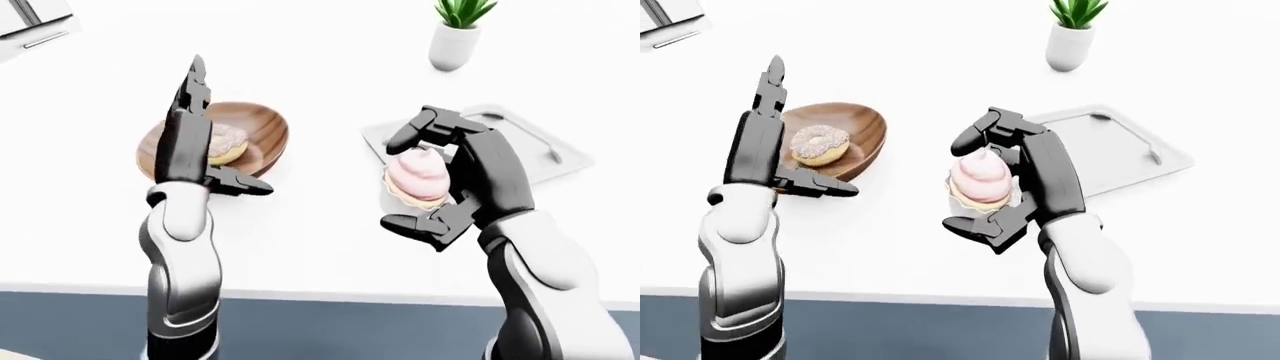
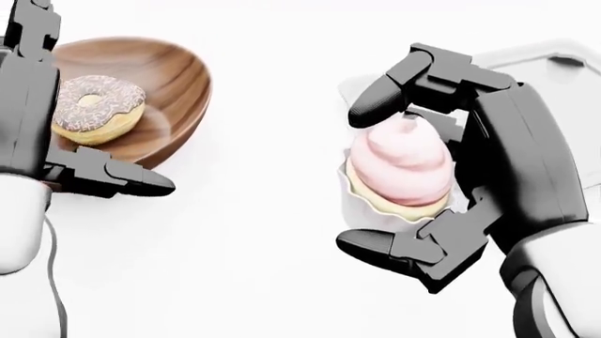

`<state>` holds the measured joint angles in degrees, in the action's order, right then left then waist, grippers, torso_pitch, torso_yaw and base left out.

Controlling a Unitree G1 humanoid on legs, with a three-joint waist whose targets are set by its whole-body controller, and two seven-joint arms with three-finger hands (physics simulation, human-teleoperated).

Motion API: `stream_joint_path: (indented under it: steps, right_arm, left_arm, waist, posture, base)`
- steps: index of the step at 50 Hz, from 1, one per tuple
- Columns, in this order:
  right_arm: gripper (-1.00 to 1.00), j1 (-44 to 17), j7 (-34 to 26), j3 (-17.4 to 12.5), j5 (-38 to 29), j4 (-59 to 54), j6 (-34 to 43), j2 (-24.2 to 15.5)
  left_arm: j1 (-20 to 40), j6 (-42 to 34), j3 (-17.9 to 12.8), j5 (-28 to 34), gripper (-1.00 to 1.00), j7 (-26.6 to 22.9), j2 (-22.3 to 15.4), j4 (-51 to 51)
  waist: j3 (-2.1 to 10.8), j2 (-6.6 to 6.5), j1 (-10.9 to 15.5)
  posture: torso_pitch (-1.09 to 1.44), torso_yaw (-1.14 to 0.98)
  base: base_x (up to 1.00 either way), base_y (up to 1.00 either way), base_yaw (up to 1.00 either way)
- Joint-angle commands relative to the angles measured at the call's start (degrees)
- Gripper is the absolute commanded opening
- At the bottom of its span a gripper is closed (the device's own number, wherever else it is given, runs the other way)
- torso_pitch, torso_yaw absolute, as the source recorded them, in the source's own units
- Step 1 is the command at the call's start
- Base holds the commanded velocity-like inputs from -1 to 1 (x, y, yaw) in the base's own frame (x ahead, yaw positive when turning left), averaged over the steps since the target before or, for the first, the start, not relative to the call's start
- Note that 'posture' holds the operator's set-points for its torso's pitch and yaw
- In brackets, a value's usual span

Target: Pick up the bowl with donut and place it on the tray. Pick up the cupcake and place it on the tray.

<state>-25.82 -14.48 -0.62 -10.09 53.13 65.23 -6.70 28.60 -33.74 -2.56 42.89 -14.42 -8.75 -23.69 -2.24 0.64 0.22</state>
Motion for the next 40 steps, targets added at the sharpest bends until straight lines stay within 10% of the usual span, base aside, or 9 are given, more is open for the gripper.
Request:
stream_joint_path:
  steps: [1, 26, 40]
  right_arm:
    - [-1.00, -1.75, 0.70, -0.64, -0.17, 1.63, -1.96, -0.24]
    - [-1.00, -0.59, 1.62, 0.12, 0.82, 1.41, -3.01, 0.53]
    - [-1.00, -0.03, 1.89, 0.01, 1.34, 1.53, -3.40, 0.62]
  left_arm:
    - [1.18, 3.58, 0.15, 1.80, 1.00, 0.57, -0.56, -1.01]
    - [4.14, 13.33, -0.75, 6.56, 1.00, 9.97, -1.39, 19.42]
    - [5.56, 16.58, -1.17, 6.19, 0.24, 14.35, -3.16, 28.20]
  waist:
    - [1.31, -0.15, -0.01]
    - [1.99, -0.48, 0.02]
    - [2.20, -0.84, 0.04]
  posture:
    - [0.00, 0.00]
    - [0.00, 0.00]
    - [0.00, 0.00]
  base:
    - [0.00, 0.00, 0.00]
    - [0.00, 0.00, 0.00]
    - [0.00, 0.00, 0.00]
